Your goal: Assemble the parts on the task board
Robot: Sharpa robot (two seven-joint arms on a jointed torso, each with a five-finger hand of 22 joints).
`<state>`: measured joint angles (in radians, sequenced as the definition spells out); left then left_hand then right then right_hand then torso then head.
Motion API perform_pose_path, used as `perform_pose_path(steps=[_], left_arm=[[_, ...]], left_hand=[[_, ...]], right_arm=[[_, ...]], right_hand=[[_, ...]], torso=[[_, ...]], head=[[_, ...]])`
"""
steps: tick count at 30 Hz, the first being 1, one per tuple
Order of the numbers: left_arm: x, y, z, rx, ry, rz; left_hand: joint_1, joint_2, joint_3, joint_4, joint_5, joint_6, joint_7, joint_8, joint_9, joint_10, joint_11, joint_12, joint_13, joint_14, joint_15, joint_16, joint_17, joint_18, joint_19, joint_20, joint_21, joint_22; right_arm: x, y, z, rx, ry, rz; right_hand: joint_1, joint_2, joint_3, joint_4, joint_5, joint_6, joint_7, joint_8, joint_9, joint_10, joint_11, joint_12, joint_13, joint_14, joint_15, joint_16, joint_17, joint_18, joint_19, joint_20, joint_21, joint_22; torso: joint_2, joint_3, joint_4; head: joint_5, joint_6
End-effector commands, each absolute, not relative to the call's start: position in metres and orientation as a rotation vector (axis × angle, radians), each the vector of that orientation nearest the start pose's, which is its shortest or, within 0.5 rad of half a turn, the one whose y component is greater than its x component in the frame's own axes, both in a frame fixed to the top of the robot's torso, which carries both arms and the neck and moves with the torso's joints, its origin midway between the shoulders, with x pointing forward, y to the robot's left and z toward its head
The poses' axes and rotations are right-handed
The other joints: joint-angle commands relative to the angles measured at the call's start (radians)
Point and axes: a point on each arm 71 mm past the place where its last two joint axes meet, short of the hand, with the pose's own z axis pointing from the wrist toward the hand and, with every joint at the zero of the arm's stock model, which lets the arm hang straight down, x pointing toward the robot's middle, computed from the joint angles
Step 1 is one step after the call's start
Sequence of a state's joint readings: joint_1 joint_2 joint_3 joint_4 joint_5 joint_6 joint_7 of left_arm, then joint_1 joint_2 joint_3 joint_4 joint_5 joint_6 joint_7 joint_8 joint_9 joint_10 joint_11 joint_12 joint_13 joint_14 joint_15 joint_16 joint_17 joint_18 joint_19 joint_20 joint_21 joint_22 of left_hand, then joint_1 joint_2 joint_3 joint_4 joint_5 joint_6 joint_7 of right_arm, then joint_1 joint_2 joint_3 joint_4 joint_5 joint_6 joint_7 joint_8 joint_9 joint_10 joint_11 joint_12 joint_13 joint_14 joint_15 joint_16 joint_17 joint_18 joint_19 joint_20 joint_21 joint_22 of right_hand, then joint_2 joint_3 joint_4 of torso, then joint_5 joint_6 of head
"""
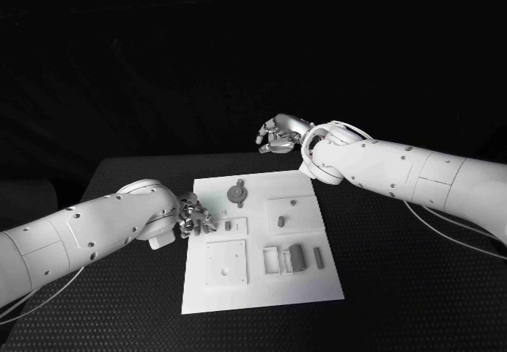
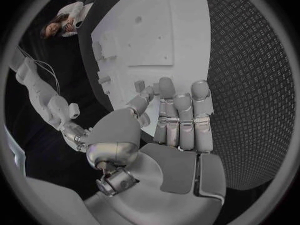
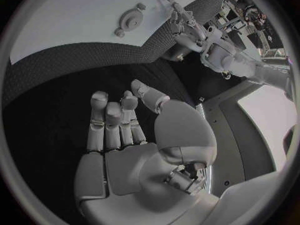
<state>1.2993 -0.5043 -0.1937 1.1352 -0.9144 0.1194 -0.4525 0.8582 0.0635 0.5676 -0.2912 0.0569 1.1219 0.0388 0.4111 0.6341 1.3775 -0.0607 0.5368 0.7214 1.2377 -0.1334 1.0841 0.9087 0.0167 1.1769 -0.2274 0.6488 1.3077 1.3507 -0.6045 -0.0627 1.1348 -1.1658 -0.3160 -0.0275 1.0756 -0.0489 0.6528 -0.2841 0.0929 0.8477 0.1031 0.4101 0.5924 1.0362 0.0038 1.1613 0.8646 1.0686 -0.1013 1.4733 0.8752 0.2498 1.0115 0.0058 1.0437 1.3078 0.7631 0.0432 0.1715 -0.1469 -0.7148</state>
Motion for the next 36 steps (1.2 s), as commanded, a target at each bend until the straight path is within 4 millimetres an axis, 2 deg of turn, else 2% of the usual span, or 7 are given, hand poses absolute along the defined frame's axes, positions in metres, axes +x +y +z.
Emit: perform_pose_path(steps=[1,25,36], left_arm=[[0.534,0.155,-0.247,-0.200,2.388,-0.393],[0.547,0.141,-0.247,-0.118,2.366,-0.301],[0.541,0.134,-0.248,-0.085,2.389,-0.318]], left_hand=[[0.037,0.023,0.007,0.000,0.003,0.008,0.000,0.003,0.002,0.006,-0.004,0.004,0.002,0.003,-0.003,0.005,0.002,0.034,-0.004,-0.004,0.004,0.025],[0.040,0.025,0.006,0.000,0.003,0.010,-0.002,0.004,0.009,0.007,-0.008,0.011,0.008,0.008,-0.007,0.011,0.006,0.035,0.000,-0.006,0.014,0.024],[0.040,0.025,0.006,0.000,0.003,0.010,-0.003,0.004,0.011,0.007,-0.008,0.013,0.009,0.009,-0.007,0.013,0.007,0.035,0.000,-0.007,0.017,0.024]], right_arm=[[0.575,-0.193,-0.132,0.070,1.592,0.679],[0.575,-0.190,-0.131,0.066,1.591,0.684],[0.575,-0.191,-0.132,0.066,1.592,0.683]], right_hand=[[0.004,-0.007,-0.005,-0.001,0.002,0.150,-0.006,-0.002,0.002,-0.081,-0.012,-0.005,0.001,0.001,-0.007,-0.004,0.001,0.012,-0.001,0.002,-0.004,0.013],[0.004,-0.008,-0.005,-0.001,0.002,0.150,-0.006,-0.003,0.002,-0.081,-0.012,-0.005,0.002,0.001,-0.007,-0.004,0.002,0.012,-0.001,0.002,-0.004,0.013],[0.004,-0.008,-0.005,-0.001,0.002,0.151,-0.006,-0.003,0.002,-0.080,-0.012,-0.005,0.002,0.001,-0.007,-0.004,0.002,0.012,-0.001,0.002,-0.004,0.013]], torso=[[0.000,0.0000,-0.0001],[0.000,0.0004,-0.0003],[0.000,-0.0001,0.0002]], head=[[-0.001,0.000],[0.003,-0.006],[-0.001,-0.009]])
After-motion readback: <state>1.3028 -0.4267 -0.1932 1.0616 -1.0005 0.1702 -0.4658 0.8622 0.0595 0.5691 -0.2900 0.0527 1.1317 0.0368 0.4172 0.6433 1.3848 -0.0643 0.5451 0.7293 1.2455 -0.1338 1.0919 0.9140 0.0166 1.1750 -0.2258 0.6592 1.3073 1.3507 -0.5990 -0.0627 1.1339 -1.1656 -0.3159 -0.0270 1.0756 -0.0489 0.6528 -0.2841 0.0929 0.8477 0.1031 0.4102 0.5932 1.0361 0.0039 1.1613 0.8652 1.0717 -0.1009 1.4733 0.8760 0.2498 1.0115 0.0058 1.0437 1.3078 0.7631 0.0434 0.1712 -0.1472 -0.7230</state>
